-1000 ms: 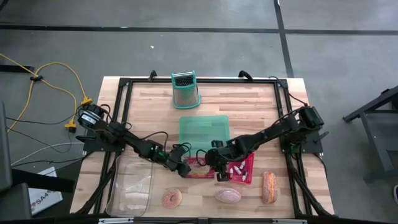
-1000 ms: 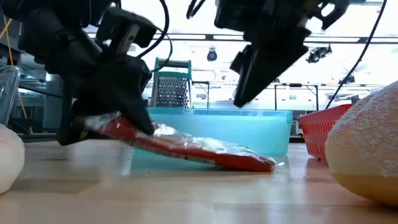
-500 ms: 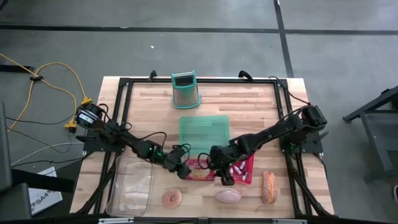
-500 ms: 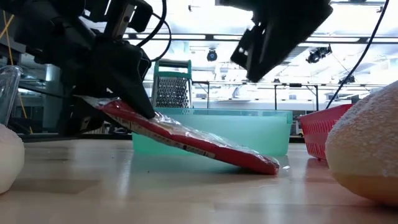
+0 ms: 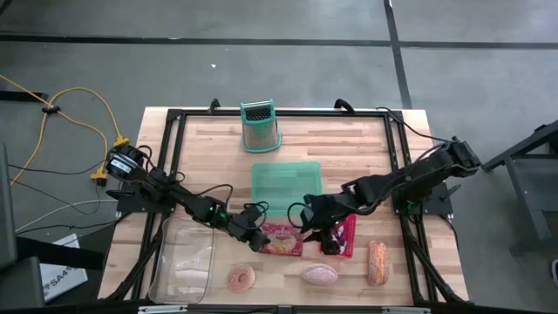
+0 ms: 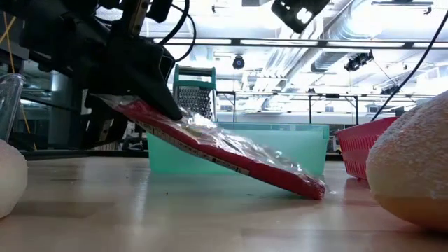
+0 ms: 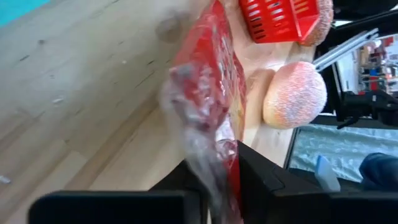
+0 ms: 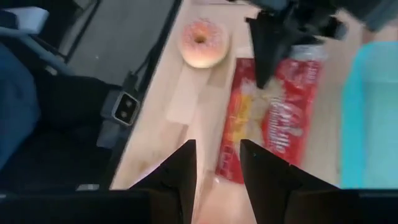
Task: Pick & Place Food Item
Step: Put the popcorn bag into the green bin
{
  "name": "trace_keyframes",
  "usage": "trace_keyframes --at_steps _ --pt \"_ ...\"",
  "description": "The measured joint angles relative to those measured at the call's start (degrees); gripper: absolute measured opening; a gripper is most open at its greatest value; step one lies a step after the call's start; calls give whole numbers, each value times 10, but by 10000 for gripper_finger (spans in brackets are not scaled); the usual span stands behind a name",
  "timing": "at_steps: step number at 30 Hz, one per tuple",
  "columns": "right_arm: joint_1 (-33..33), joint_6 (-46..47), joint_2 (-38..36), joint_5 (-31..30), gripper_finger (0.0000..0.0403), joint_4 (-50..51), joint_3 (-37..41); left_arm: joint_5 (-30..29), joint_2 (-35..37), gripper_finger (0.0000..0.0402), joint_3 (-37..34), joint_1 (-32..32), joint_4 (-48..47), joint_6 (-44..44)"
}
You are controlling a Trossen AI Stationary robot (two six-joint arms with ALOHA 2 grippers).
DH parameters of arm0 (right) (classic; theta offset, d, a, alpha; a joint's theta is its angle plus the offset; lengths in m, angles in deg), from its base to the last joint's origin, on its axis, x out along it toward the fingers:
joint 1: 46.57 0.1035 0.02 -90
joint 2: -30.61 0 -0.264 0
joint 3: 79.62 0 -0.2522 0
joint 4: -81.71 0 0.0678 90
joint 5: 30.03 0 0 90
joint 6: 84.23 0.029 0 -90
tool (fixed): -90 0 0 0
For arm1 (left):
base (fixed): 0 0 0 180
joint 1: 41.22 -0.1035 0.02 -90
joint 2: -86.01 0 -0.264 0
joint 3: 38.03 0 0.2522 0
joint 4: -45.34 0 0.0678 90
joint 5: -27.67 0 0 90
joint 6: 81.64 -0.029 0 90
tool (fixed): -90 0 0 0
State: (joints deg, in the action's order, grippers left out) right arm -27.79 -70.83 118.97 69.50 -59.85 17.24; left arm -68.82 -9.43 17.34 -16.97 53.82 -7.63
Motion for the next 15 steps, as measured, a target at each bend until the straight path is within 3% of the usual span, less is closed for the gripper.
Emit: trace_keyframes --at_steps 5,15 --pt "0 1 -30 -13 112 25 0 4 0 22 0 0 15 -7" --pt "0 5 -43 -21 112 45 0 6 0 17 0 0 43 -34"
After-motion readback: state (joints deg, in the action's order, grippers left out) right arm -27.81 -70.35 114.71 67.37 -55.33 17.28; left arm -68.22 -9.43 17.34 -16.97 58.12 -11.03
